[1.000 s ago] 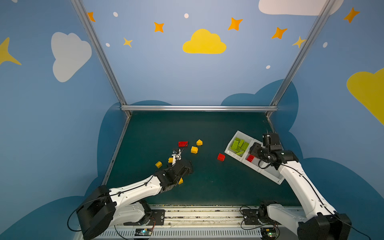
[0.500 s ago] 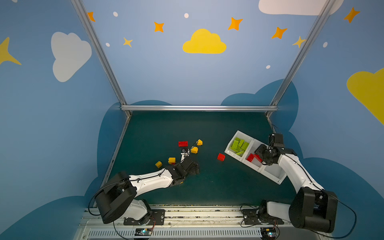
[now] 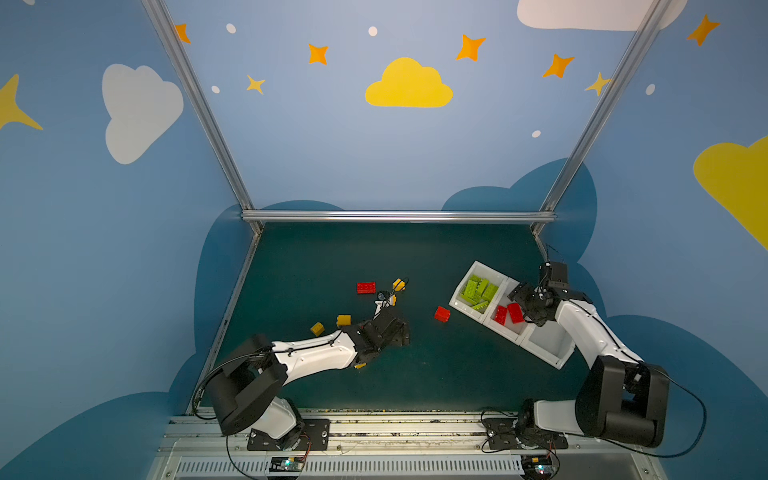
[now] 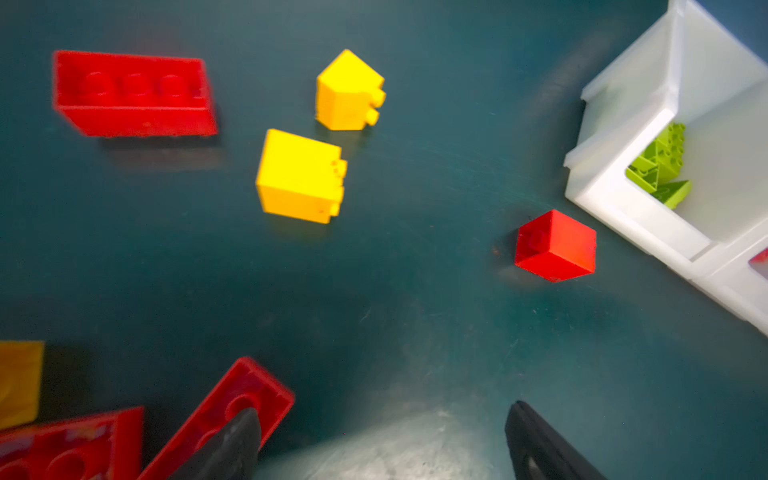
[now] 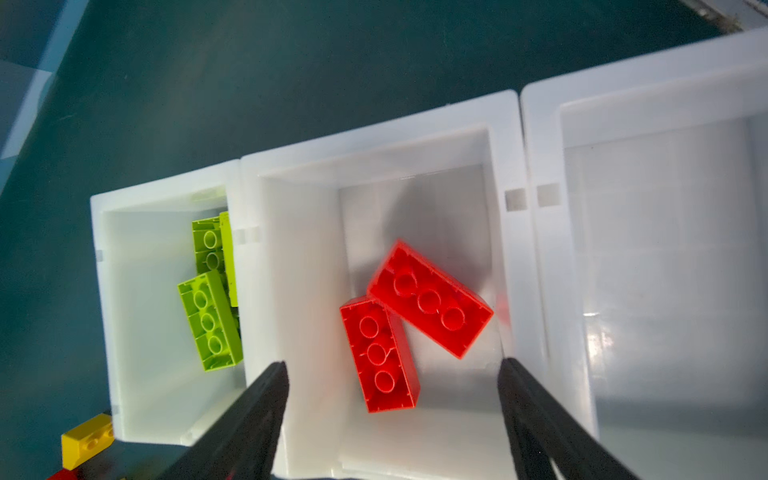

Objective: Sort the legos into containers by color
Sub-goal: 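Grasp a red 2x2 brick with the left gripper and carry it toward the bin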

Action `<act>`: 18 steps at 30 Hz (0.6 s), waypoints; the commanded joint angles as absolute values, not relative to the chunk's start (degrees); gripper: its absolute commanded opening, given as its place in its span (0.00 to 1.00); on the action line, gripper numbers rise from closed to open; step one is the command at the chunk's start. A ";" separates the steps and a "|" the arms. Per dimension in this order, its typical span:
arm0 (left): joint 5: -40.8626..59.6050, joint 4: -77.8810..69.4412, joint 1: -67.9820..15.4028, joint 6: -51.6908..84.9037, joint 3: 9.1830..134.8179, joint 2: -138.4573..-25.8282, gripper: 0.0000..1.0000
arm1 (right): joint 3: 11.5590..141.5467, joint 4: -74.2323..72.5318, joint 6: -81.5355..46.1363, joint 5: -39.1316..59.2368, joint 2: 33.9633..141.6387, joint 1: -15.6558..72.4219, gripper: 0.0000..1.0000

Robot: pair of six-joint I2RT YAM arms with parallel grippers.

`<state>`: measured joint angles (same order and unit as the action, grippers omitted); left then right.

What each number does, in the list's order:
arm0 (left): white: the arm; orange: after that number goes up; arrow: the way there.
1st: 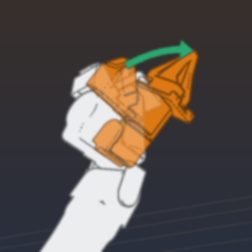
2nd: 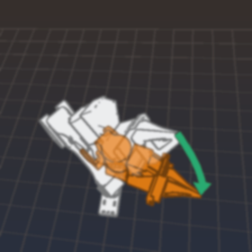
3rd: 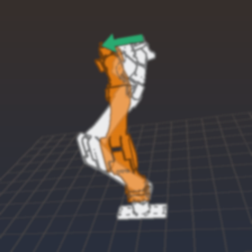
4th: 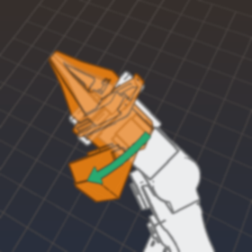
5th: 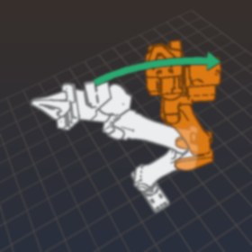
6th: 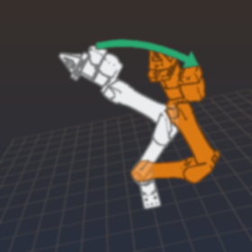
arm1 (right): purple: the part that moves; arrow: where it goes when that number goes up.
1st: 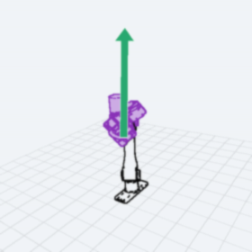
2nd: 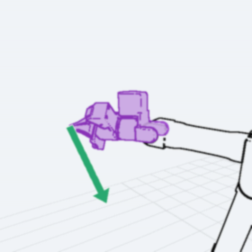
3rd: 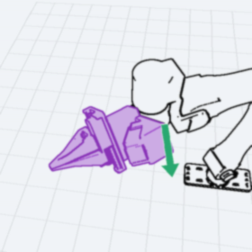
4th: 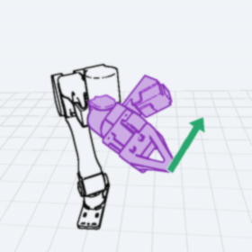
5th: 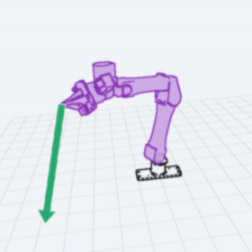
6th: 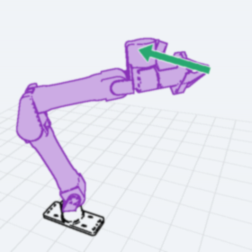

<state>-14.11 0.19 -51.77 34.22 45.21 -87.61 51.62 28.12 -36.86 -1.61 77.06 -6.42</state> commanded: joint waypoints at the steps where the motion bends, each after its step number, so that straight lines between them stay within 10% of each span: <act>1: -11.27 -0.34 -51.92 29.90 49.04 -91.12 0.90 | 53.47 29.31 -36.10 -0.71 73.98 -6.47 0.79; 18: -0.63 0.04 -51.77 18.64 70.69 -113.93 0.80 | 53.00 27.51 -31.58 7.08 60.64 4.45 0.79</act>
<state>-2.83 -0.47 -51.77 21.87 67.96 -111.72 53.49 28.38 -32.45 5.45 62.30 3.29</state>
